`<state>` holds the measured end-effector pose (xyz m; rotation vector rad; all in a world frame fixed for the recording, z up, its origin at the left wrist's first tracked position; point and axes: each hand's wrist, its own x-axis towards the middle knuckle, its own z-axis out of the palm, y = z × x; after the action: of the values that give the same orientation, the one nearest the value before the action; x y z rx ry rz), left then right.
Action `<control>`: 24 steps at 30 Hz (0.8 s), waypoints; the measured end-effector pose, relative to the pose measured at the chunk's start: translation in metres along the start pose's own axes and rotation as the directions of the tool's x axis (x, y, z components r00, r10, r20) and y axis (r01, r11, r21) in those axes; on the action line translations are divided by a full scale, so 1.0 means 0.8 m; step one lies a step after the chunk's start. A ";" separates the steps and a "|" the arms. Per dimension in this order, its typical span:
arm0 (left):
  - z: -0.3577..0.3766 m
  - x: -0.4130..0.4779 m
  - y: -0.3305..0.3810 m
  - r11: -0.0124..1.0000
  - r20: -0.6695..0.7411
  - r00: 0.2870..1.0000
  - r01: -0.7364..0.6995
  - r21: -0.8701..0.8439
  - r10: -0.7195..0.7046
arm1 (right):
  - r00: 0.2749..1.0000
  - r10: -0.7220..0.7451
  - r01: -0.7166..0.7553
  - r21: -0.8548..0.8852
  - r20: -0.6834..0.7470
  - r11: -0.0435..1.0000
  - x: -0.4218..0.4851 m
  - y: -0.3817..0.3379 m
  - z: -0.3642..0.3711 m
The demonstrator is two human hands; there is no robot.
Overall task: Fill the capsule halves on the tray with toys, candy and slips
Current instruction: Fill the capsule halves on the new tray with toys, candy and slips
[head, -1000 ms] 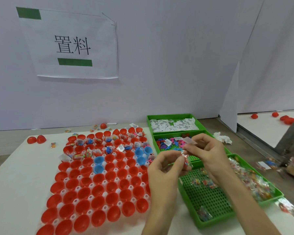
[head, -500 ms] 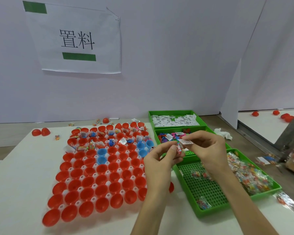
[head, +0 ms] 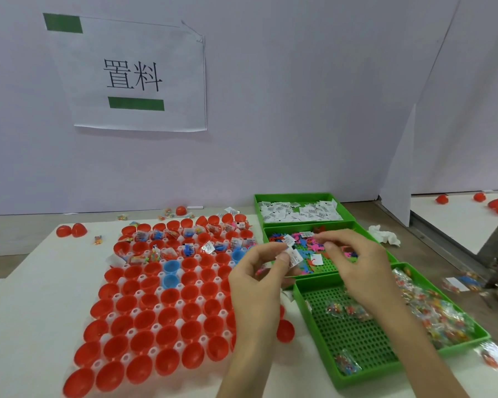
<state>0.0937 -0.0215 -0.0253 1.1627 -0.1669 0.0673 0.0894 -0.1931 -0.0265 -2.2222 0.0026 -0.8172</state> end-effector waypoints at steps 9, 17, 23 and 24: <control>0.000 -0.002 -0.003 0.997 -0.024 0.999 -0.041 0.073 0.043 | 0.836 0.307 -0.073 -0.464 0.454 0.883 -0.002 0.046 0.019; -0.001 -0.002 -0.006 0.996 -0.012 0.999 -0.042 0.084 0.043 | 0.896 0.268 -0.128 -0.371 0.355 0.920 0.002 0.045 0.015; -0.003 0.001 -0.005 0.999 -0.017 1.000 -0.025 0.031 0.026 | 0.979 0.203 -0.203 -0.029 0.033 0.979 0.003 0.033 0.007; -0.003 0.001 -0.005 0.999 -0.013 1.000 -0.023 0.025 0.023 | 0.979 0.202 -0.202 0.026 -0.007 0.979 0.003 0.031 0.004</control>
<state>0.0952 -0.0210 -0.0301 1.1847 -0.1680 0.0978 0.0992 -0.2093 -0.0431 -2.1520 0.2177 -0.7117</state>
